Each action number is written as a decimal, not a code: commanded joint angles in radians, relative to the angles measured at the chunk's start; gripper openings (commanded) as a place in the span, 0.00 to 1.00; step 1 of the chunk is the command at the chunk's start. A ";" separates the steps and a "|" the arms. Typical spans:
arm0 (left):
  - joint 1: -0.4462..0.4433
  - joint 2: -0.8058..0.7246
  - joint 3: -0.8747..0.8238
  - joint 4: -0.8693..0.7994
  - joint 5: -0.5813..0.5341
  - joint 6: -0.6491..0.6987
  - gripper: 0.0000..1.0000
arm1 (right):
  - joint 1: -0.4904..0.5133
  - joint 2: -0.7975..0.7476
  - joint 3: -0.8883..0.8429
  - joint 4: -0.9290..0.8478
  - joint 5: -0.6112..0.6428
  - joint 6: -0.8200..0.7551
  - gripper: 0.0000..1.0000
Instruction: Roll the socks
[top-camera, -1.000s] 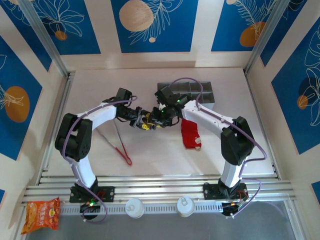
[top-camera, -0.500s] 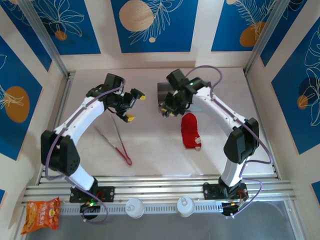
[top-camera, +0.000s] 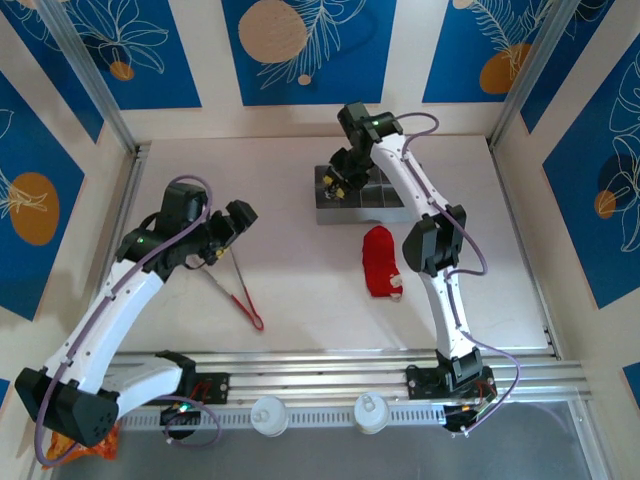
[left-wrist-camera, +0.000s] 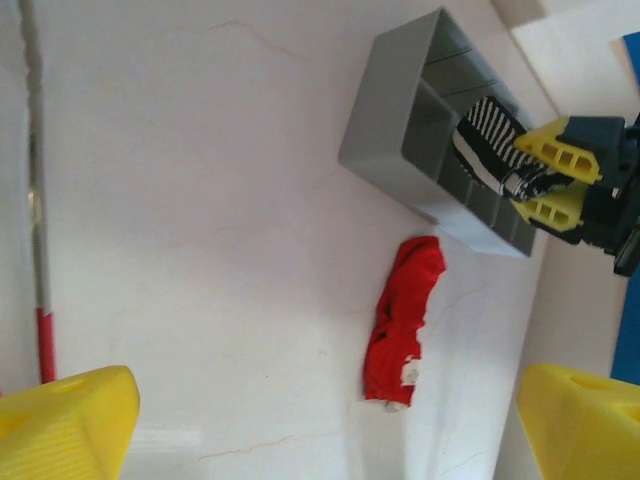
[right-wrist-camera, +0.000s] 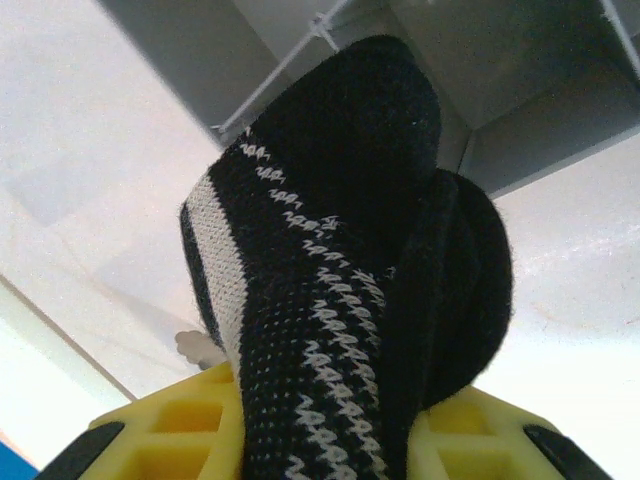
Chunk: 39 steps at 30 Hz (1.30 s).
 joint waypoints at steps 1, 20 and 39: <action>-0.008 -0.042 -0.034 -0.059 -0.014 0.046 0.95 | -0.011 -0.012 0.009 -0.026 -0.034 0.065 0.00; -0.009 -0.066 -0.099 -0.043 0.015 0.011 0.95 | -0.289 -0.350 -0.485 0.091 0.022 0.023 0.00; -0.008 -0.090 -0.103 -0.064 -0.004 0.000 0.94 | -0.432 -0.244 -0.497 0.110 -0.048 -0.009 0.00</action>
